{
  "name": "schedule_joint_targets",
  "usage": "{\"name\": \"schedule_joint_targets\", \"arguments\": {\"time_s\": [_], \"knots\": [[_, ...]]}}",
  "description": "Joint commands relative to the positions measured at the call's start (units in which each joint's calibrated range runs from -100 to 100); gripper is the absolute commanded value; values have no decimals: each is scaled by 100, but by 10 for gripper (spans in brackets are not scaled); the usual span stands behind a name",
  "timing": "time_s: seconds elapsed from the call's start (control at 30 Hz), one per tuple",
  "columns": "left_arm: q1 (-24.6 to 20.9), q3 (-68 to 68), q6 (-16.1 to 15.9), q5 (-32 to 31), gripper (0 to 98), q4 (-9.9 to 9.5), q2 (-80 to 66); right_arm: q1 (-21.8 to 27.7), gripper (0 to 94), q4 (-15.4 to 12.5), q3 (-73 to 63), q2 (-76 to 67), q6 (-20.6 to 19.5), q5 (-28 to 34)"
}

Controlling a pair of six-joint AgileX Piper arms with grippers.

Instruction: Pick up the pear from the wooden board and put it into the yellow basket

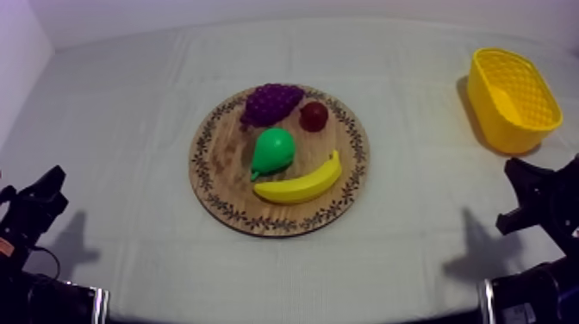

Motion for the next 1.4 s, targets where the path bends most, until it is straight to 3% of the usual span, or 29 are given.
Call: {"name": "schedule_joint_targets", "arguments": {"time_s": [0.0,0.77,1.03,1.2,1.3,1.37], "knots": [[1,2,0,1,1,-2,0,0,3,0,-3,-3,0,2],[1,2,0,1,1,-2,0,183,3,0,-3,-3,140,2],[1,2,-2,1,1,-2,0,261,5,34,-17,-3,-141,175],[1,2,-3,1,1,-2,0,339,3,203,-249,22,-380,145],[1,2,1,1,1,-2,0,370,3,95,-794,253,-293,162],[1,2,-2,1,1,-2,0,419,3,-118,-1291,518,-96,193]]}}
